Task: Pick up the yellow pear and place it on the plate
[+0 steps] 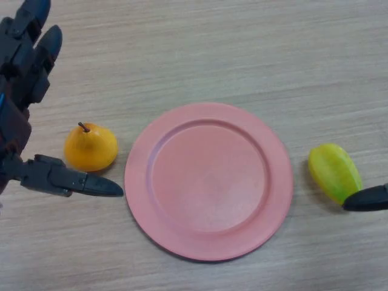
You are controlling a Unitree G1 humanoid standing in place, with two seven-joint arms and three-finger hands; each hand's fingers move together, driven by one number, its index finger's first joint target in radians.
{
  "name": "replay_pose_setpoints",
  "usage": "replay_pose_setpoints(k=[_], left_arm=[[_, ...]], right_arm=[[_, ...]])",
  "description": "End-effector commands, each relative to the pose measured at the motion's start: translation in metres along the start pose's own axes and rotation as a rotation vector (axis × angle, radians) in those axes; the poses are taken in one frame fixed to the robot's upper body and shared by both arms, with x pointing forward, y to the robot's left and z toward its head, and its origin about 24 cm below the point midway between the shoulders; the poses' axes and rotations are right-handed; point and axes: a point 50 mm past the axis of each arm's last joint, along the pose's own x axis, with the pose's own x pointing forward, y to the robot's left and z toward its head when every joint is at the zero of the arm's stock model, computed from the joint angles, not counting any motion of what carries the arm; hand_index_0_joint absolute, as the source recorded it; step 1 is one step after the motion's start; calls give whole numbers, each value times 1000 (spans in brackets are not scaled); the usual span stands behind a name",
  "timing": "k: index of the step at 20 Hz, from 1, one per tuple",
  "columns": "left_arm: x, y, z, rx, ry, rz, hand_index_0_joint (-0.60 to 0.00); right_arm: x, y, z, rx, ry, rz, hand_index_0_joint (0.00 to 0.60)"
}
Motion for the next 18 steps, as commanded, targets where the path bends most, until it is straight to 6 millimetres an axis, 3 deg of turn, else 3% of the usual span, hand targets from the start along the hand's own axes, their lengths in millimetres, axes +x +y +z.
replay_pose_setpoints(k=[1, 7, 11, 14, 18], left_arm=[[-3, 14, 27, 53, -149, 37, 0], [-7, 20, 23, 26, -114, 43, 0], [-6, 39, 13, 124, -116, 120, 0], [0, 60, -3, 162, -80, 175, 0], [11, 72, -27, 176, -18, 205, 0]], right_arm=[[-4, -10, 24, -23, -151, -53, 0], [-1, -7, 24, 26, -145, -43, 0], [2, -5, 23, 5, -138, -27, 0], [3, -2, 21, -8, -131, -21, 0], [4, 1, 20, -28, -138, -20, 0]])
